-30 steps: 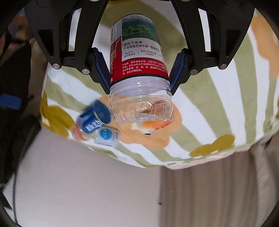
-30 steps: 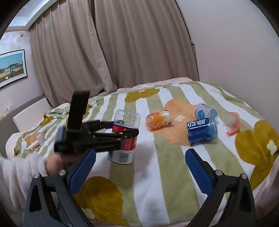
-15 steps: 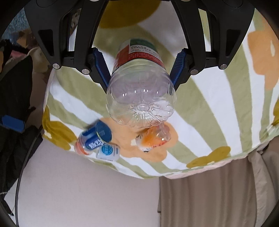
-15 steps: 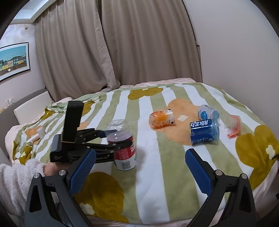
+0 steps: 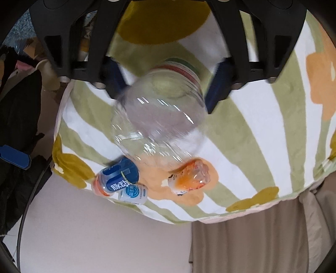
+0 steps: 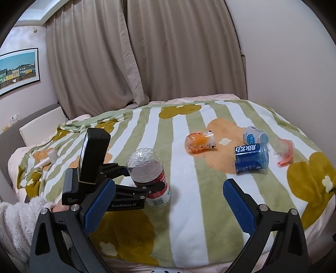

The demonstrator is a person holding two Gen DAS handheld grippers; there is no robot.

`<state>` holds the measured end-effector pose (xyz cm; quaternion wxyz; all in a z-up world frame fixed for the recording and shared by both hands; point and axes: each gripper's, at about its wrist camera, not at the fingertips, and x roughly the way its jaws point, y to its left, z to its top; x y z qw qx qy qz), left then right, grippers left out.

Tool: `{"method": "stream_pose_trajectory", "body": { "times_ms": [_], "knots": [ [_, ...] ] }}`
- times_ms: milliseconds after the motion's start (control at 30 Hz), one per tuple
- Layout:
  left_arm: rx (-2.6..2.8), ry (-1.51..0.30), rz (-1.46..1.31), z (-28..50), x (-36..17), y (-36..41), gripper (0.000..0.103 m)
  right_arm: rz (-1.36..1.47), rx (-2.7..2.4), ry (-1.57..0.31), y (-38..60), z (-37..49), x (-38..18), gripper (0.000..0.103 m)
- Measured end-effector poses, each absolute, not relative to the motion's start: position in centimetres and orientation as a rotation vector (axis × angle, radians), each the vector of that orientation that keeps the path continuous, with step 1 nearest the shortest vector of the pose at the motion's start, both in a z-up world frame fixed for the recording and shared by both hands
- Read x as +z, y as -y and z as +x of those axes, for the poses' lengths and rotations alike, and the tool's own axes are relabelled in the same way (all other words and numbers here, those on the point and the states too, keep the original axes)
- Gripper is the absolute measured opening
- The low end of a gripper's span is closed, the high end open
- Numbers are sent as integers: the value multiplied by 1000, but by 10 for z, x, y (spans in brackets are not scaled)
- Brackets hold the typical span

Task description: Flip cup upside down

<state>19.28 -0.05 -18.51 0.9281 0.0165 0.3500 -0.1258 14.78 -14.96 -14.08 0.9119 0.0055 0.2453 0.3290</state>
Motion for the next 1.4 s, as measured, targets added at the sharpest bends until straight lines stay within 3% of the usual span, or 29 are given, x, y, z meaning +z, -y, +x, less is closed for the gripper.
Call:
{"method": "stream_pose_trajectory", "body": {
  "times_ms": [33,700,967,1167,1400],
  "knots": [
    [-250,-709,46,191,-185,2,103,13,680,-507,149,148,-141,102],
    [-232,-663,53,167,-163,-3,103,12,675,-512,138,136,-140,102],
    [-185,-518,86,115,-92,-16,103,27,570,-418,154,112,-95,102],
    [-120,-280,47,55,-21,-17,103,15,308,-278,176,67,-47,102],
    [-68,-169,-50,20,2,-24,103,2,143,-134,185,30,-24,102]
  ]
}}
